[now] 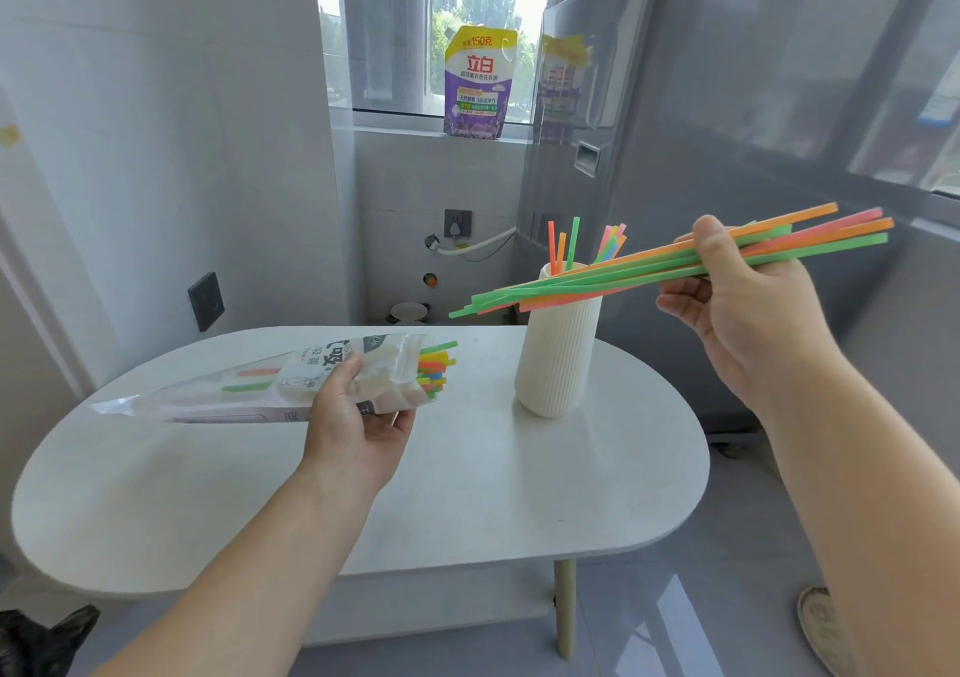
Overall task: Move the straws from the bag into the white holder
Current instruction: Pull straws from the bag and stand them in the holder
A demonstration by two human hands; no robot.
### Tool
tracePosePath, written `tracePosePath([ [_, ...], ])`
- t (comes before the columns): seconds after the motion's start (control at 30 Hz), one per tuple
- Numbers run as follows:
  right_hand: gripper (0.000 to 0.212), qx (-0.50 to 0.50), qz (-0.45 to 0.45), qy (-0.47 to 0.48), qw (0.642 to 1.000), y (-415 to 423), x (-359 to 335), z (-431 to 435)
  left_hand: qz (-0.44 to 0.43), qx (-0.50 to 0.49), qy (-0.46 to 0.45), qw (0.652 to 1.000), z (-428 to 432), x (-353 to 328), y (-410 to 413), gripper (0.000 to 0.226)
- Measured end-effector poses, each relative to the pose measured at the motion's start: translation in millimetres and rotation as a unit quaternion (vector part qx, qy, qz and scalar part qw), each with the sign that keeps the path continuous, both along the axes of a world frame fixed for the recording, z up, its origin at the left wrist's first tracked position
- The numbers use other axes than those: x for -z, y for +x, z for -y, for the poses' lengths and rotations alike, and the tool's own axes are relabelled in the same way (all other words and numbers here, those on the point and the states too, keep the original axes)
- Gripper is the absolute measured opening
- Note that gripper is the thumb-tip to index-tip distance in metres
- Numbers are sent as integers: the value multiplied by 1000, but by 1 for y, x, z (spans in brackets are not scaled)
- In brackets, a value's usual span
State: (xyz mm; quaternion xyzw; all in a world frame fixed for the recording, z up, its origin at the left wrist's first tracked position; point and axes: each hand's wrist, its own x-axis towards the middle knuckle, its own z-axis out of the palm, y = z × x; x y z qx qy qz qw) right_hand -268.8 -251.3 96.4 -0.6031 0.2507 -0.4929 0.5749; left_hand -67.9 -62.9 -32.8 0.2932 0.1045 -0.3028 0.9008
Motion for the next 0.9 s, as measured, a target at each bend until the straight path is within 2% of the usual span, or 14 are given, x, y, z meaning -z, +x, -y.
tracePosePath([
  [0.43, 20, 152, -30, -146, 977, -13, -41, 5, 16, 54, 24, 998, 12, 9, -23, 29],
  [0.53, 22, 165, -64, -166, 970, -14, -48, 5, 20, 63, 24, 998, 14, 9, -27, 31],
  [0.7, 25, 170, -91, -175, 966, -13, -58, 5, 29, 77, 25, 996, 12, 8, -29, 20],
  [0.83, 29, 176, -101, -184, 962, -11, -63, 4, 21, 67, 25, 997, 10, 8, -28, 29],
  [0.9, 30, 176, -113, -189, 959, -8, -64, 4, 23, 68, 24, 997, 9, 8, -27, 26],
])
